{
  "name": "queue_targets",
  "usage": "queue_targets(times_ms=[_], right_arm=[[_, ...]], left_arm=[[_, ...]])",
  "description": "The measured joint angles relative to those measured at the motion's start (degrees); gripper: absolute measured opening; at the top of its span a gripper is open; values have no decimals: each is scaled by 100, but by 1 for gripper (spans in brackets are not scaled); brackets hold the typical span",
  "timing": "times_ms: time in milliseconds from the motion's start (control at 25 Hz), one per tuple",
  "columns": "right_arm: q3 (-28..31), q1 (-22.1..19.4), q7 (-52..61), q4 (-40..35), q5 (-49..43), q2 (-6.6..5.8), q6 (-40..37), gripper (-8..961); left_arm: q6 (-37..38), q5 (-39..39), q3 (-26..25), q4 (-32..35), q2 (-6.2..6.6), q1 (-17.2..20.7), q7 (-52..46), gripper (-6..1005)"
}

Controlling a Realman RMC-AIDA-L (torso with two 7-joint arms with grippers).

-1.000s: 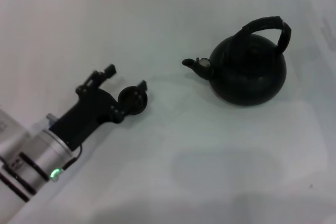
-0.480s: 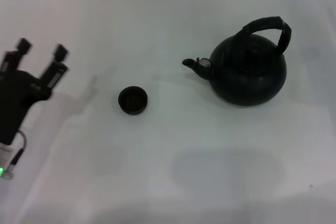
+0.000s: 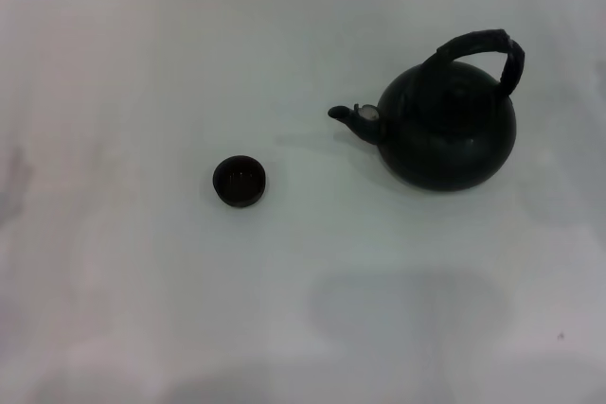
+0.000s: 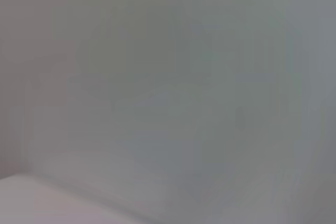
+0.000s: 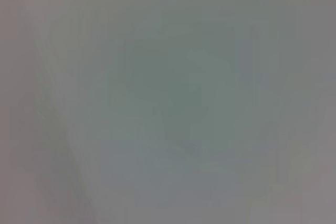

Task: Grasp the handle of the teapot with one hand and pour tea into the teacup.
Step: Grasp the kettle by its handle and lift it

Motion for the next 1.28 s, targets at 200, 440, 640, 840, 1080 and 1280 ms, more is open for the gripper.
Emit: queue_targets(times_ms=[200,440,640,840,1080,1280], right_arm=[[62,-799,1704,-1888,-1839,-227,469,659],[450,-1391,4394,-4333,-5199,-28,1241,657],[786,-1395,6552,-5640,-7916,251,531,655],[847,-1279,7097,-5897,-8382,245,-89,654],[666,-1246,7095,-5696,-8318,282,36,653],[486,-943,7025,-5281,-8134,285,266,654]], left_arm=[[547,-538,0,161,12,36,-306,893],[663,-566,0,349,15,-12,-316,892],[848,-592,-8,376,31,-145,-325,892],[1033,-597,-8,442,32,-227,-326,892],[1087,-600,-8,446,32,-278,-326,893],[1089,-604,-8,449,32,-301,-325,892]])
